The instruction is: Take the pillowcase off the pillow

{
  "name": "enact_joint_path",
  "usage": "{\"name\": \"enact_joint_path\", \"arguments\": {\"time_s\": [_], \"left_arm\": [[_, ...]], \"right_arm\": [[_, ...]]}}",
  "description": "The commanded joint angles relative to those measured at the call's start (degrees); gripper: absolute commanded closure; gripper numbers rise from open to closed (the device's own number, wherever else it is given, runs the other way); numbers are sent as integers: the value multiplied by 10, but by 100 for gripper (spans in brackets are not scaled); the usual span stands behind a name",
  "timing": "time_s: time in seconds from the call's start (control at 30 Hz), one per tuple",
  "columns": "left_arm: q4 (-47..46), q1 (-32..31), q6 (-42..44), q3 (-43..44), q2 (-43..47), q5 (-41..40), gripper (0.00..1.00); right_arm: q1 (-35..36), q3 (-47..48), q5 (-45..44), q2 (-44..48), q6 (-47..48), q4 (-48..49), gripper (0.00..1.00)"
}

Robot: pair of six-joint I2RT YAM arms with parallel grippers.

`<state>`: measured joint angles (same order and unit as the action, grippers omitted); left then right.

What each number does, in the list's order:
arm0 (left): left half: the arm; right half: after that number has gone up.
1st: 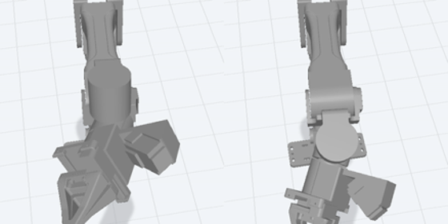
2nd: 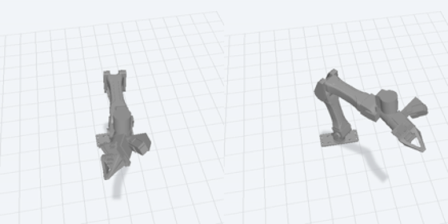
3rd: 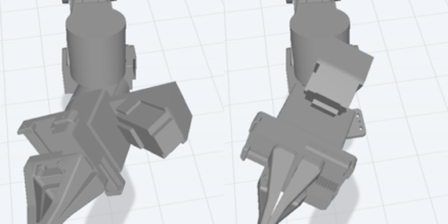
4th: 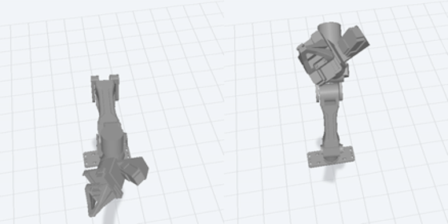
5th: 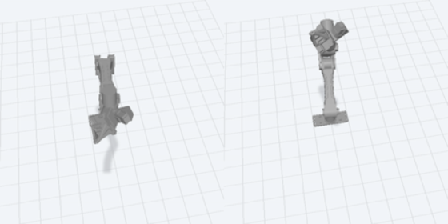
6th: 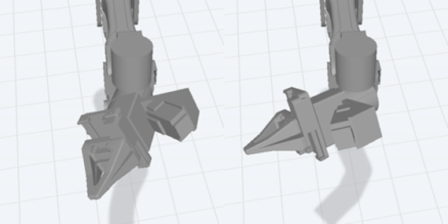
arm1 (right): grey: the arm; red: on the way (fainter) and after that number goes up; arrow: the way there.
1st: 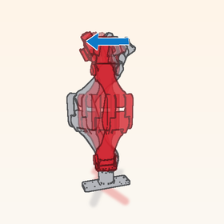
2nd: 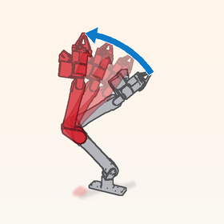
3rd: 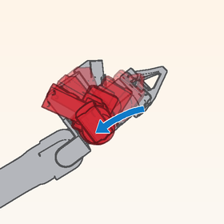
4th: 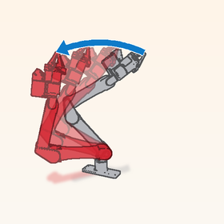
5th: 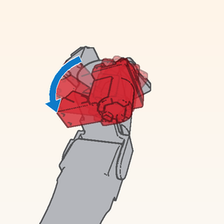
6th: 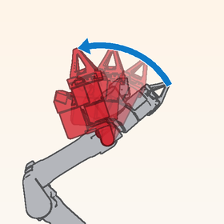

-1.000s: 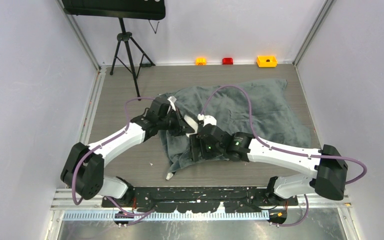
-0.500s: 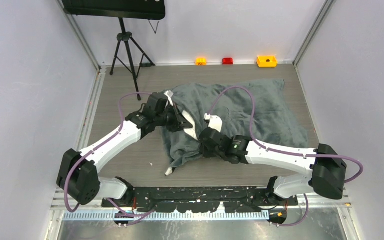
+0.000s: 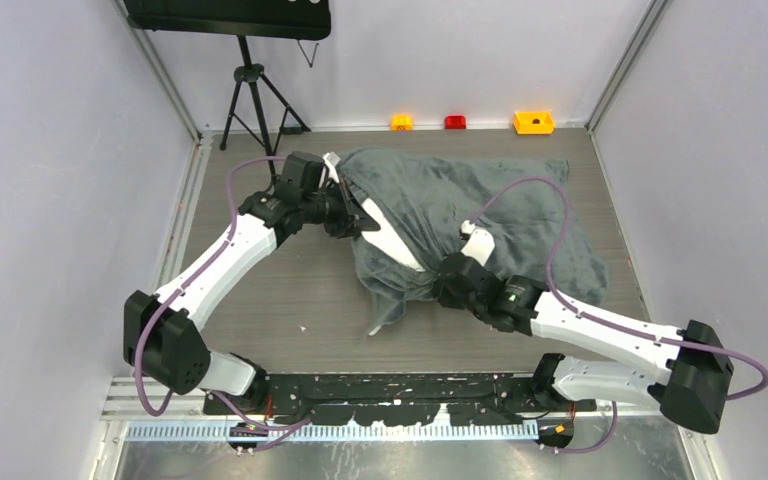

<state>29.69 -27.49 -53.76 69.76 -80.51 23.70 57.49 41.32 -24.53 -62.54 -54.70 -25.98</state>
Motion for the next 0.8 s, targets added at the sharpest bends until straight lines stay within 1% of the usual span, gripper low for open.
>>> {"name": "enact_joint_path", "arguments": {"time_s": [0.0,0.03,0.07,0.1,0.13,0.23,0.27,0.4,0.47,0.5,0.63,0.77], "left_arm": [[-38,33,21,48,44,-4,100],[-38,33,21,39,48,1,100],[-41,32,19,30,50,12,100],[-46,31,17,21,50,19,100],[-50,28,15,11,52,21,100],[-70,14,6,-18,58,20,100],[-77,10,1,-26,59,20,100],[-85,-10,-5,-37,59,17,100],[-86,-19,-6,-37,57,17,100],[-86,-22,-7,-37,57,17,100],[-81,-31,-8,-35,65,14,100],[-75,-33,-11,-36,75,13,100]], "right_arm": [[-47,15,-56,31,50,-146,86],[-47,29,-44,37,76,-144,71],[-47,47,-13,44,106,-135,51],[-47,59,16,52,135,-123,43],[-46,76,37,57,157,-118,36],[-41,136,89,65,200,-114,27],[-34,158,90,64,205,-117,21],[27,217,75,56,241,-88,19],[41,238,84,40,257,-64,20],[43,248,88,29,264,-55,21],[43,288,102,-27,292,-38,34],[43,301,123,-85,305,-4,35]]}}
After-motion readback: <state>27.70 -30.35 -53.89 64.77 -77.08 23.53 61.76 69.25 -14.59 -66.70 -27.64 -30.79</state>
